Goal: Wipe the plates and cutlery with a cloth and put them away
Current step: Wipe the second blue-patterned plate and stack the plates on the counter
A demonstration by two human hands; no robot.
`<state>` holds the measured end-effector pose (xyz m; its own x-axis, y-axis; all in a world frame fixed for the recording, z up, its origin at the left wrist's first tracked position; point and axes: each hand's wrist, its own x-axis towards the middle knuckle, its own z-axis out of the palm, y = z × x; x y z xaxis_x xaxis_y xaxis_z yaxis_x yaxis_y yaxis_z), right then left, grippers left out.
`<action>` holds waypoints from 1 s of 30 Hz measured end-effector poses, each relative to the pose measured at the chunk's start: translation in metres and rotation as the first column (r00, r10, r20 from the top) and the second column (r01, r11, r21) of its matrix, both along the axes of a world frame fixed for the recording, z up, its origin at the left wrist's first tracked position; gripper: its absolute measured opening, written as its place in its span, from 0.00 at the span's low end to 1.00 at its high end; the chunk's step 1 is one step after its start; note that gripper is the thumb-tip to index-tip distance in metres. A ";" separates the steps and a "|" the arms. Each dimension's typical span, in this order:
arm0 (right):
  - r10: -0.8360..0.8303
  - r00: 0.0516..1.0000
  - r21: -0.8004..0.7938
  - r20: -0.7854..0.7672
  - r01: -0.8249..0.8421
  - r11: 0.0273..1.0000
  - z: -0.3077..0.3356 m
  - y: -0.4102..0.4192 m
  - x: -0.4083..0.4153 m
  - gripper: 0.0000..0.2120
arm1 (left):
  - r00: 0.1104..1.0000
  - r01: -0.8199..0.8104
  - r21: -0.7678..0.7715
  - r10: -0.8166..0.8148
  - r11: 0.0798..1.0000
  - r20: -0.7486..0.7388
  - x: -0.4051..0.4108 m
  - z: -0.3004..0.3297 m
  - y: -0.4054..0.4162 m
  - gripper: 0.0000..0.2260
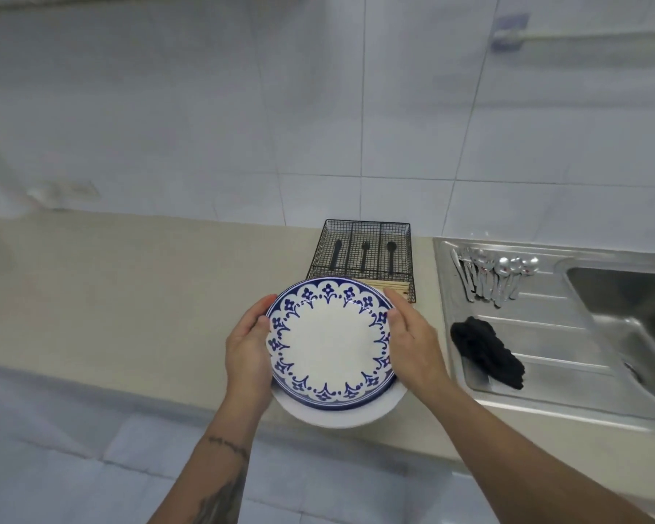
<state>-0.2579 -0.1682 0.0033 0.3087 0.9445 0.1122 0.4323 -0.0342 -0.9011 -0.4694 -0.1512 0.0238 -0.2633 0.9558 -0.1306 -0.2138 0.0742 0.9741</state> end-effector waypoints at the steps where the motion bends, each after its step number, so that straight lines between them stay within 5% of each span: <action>1: -0.001 1.000 0.001 -0.012 0.001 1.000 0.002 0.000 -0.009 0.19 | 1.000 0.000 0.000 0.000 1.000 0.002 -0.009 0.003 0.000 0.16; 9: -0.024 0.998 0.031 -0.050 0.025 0.999 0.003 0.048 -0.084 0.18 | 1.000 0.007 -0.015 -0.006 1.000 0.027 -0.080 0.006 0.053 0.16; 21: -0.181 0.975 -0.036 -0.127 0.177 0.983 -0.017 0.220 -0.204 0.17 | 0.989 0.149 -0.039 -0.150 0.988 -0.013 -0.194 -0.005 0.258 0.15; 30: -0.242 0.961 -0.087 -0.136 0.232 0.969 -0.030 0.316 -0.219 0.18 | 0.981 0.189 -0.072 -0.192 0.979 -0.037 -0.198 -0.038 0.371 0.14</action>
<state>-0.4767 0.1482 -0.0270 0.5326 0.8462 -0.0131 0.2693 -0.1842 -0.9453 -0.6678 0.2196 -0.0143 -0.0844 0.9783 -0.1894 -0.1472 0.1757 0.9734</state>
